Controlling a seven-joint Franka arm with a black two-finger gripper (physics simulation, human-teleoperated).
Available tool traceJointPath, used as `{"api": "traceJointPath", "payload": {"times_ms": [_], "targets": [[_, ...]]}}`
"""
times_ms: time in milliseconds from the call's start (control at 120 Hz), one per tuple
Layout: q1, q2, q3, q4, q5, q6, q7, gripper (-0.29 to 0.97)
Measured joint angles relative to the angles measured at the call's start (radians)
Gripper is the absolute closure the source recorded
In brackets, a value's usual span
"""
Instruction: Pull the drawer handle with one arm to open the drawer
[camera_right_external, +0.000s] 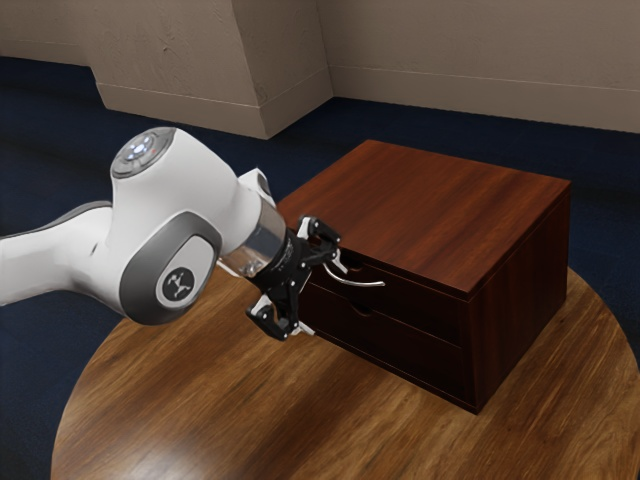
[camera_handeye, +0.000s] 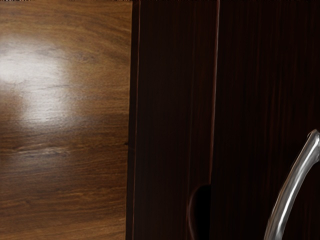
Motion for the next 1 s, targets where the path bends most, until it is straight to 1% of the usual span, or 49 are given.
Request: {"api": "traceJointPath", "payload": {"times_ms": [100, 383, 500, 675, 858, 1000], "targets": [[0.0, -0.003, 0.001, 0.0, 0.0, 0.003, -0.001, 0.08], [0.0, -0.012, -0.003, 0.003, 0.003, -0.013, -0.001, 0.53], [0.0, -0.024, -0.016, 0.004, 0.003, -0.033, -0.001, 0.66], [0.002, -0.033, -0.022, 0.004, 0.004, -0.054, -0.002, 0.74], [0.003, -0.053, -0.025, -0.001, 0.003, -0.069, -0.002, 0.76], [0.003, -0.084, -0.024, -0.033, 0.003, -0.074, -0.003, 0.77]]}}
